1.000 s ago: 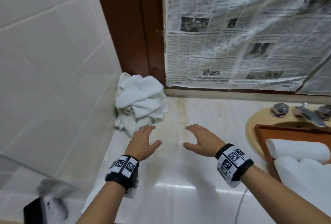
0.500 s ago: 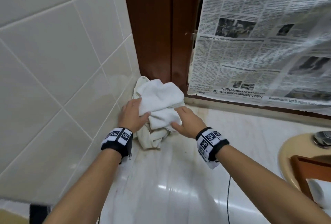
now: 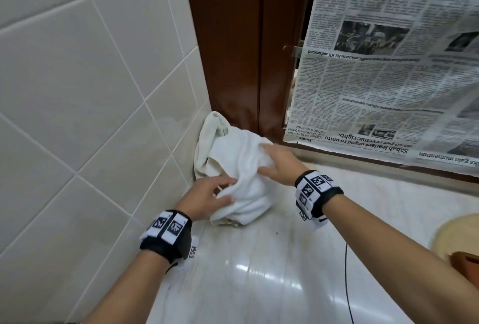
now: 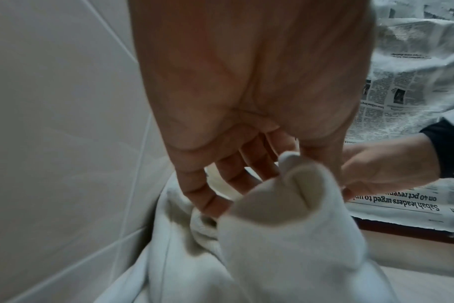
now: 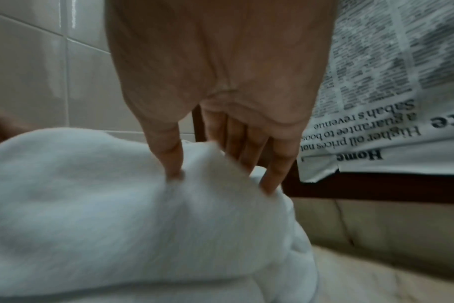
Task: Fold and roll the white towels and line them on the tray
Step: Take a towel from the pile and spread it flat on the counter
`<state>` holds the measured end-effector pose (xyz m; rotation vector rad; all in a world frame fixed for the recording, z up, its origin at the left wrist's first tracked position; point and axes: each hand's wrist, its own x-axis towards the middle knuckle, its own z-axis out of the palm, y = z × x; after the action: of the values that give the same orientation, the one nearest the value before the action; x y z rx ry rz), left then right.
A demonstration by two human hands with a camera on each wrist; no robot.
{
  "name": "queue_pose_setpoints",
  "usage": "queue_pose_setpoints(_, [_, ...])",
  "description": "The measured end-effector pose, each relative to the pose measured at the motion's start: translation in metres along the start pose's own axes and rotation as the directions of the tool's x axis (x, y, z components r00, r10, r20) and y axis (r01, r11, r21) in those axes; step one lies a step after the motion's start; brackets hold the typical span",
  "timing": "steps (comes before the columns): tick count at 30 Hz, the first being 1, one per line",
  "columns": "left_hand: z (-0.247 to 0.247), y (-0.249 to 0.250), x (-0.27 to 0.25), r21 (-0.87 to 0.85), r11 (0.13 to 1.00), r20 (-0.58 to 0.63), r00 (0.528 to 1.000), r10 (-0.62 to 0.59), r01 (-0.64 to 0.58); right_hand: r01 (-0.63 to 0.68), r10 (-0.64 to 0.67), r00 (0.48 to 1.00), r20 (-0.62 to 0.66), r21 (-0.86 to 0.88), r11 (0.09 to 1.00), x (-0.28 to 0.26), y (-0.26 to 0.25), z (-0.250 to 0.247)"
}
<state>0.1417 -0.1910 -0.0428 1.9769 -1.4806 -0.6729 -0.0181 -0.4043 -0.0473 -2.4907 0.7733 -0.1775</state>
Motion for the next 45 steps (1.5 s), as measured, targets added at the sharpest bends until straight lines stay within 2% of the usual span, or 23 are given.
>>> queue_pose_setpoints(3, [0.006, -0.006, -0.016, -0.021, 0.994, 0.112, 0.989, -0.1, 0.103, -0.058, 0.05, 0.992, 0.118, 0.066, 0.996, -0.023, -0.002, 0.009])
queue_pose_setpoints(5, [0.014, -0.008, -0.025, -0.014, 0.983, 0.196, 0.965, -0.176, 0.182, -0.077, 0.068, 0.986, 0.153, 0.052, 0.996, -0.044, -0.003, 0.017])
queue_pose_setpoints(7, [0.019, -0.007, -0.033, -0.036, 0.975, 0.214, 0.955, -0.206, 0.219, -0.075, 0.061, 0.985, 0.16, 0.081, 0.994, -0.068, -0.005, 0.021])
queue_pose_setpoints(10, [0.023, -0.001, -0.04, -0.192, 0.943, 0.068, 0.963, -0.262, 0.27, -0.065, 0.04, 0.992, 0.122, 0.21, 0.976, -0.107, -0.012, 0.021])
queue_pose_setpoints(12, [0.028, 0.006, -0.039, -0.269, 0.916, -0.052, 0.945, -0.322, 0.298, -0.075, 0.038, 0.991, 0.13, 0.299, 0.951, -0.131, -0.02, 0.021])
queue_pose_setpoints(14, [0.037, 0.013, -0.036, -0.386, 0.867, -0.076, 0.926, -0.371, 0.316, -0.107, 0.053, 0.984, 0.168, 0.332, 0.937, -0.153, -0.031, 0.024])
queue_pose_setpoints(16, [0.047, 0.016, -0.032, -0.528, 0.798, -0.082, 0.918, -0.389, 0.291, -0.154, 0.067, 0.959, 0.276, 0.308, 0.939, -0.172, -0.04, 0.03])
queue_pose_setpoints(19, [0.058, 0.017, -0.029, -0.625, 0.737, -0.118, 0.901, -0.417, 0.259, -0.206, 0.068, 0.86, 0.505, 0.224, 0.952, -0.199, -0.048, 0.038])
queue_pose_setpoints(20, [0.061, 0.016, -0.03, -0.641, 0.722, -0.136, 0.887, -0.441, 0.261, -0.218, 0.062, 0.833, 0.55, 0.222, 0.95, -0.206, -0.047, 0.041])
queue_pose_setpoints(21, [0.063, 0.013, -0.031, -0.638, 0.724, -0.157, 0.876, -0.456, 0.262, -0.223, 0.058, 0.838, 0.542, 0.243, 0.944, -0.209, -0.046, 0.043])
queue_pose_setpoints(22, [0.065, 0.009, -0.033, -0.609, 0.749, -0.187, 0.87, -0.457, 0.263, -0.215, 0.069, 0.885, 0.46, 0.272, 0.938, -0.21, -0.042, 0.047])
queue_pose_setpoints(23, [0.067, 0.005, -0.035, -0.542, 0.795, -0.218, 0.868, -0.447, 0.273, -0.197, 0.106, 0.945, 0.311, 0.277, 0.941, -0.208, -0.035, 0.051])
queue_pose_setpoints(24, [0.067, 0.003, -0.036, -0.455, 0.842, -0.241, 0.87, -0.431, 0.291, -0.181, 0.154, 0.979, 0.13, 0.24, 0.954, -0.203, -0.025, 0.056])
queue_pose_setpoints(25, [0.068, 0.001, -0.037, -0.37, 0.875, -0.244, 0.876, -0.416, 0.312, -0.193, 0.198, 0.98, -0.01, 0.161, 0.968, -0.197, -0.015, 0.06])
queue_pose_setpoints(26, [0.069, 0.002, -0.039, -0.303, 0.896, -0.229, 0.888, -0.398, 0.324, -0.235, 0.241, 0.968, -0.072, 0.081, 0.969, -0.191, -0.005, 0.065])
queue_pose_setpoints(28, [0.074, 0.001, -0.04, -0.211, 0.929, -0.172, 0.924, -0.342, 0.305, -0.343, 0.343, 0.939, -0.031, 0.022, 0.939, -0.179, 0.009, 0.074])
queue_pose_setpoints(31, [0.086, -0.006, -0.036, -0.183, 0.948, -0.097, 0.954, -0.283, 0.262, -0.417, 0.414, 0.909, 0.046, 0.074, 0.906, -0.17, 0.019, 0.087])
queue_pose_setpoints(35, [0.092, -0.012, -0.022, -0.166, 0.956, -0.087, 0.962, -0.258, 0.242, -0.476, 0.476, 0.879, 0.023, 0.106, 0.873, -0.169, 0.019, 0.094])
queue_pose_setpoints(37, [0.093, -0.015, -0.013, -0.072, 0.967, -0.121, 0.961, -0.25, 0.243, -0.501, 0.502, 0.865, 0.017, 0.096, 0.86, -0.171, 0.02, 0.093])
queue_pose_setpoints(42, [0.091, -0.013, 0.002, 0.143, 0.935, -0.1, 0.944, -0.313, 0.325, -0.517, 0.516, 0.844, 0.148, -0.036, 0.855, -0.19, 0.029, 0.096])
queue_pose_setpoints(45, [0.095, 0.002, -0.006, 0.326, 0.898, -0.077, 0.956, -0.284, 0.294, -0.519, 0.516, 0.848, 0.122, -0.013, 0.855, -0.212, 0.026, 0.095])
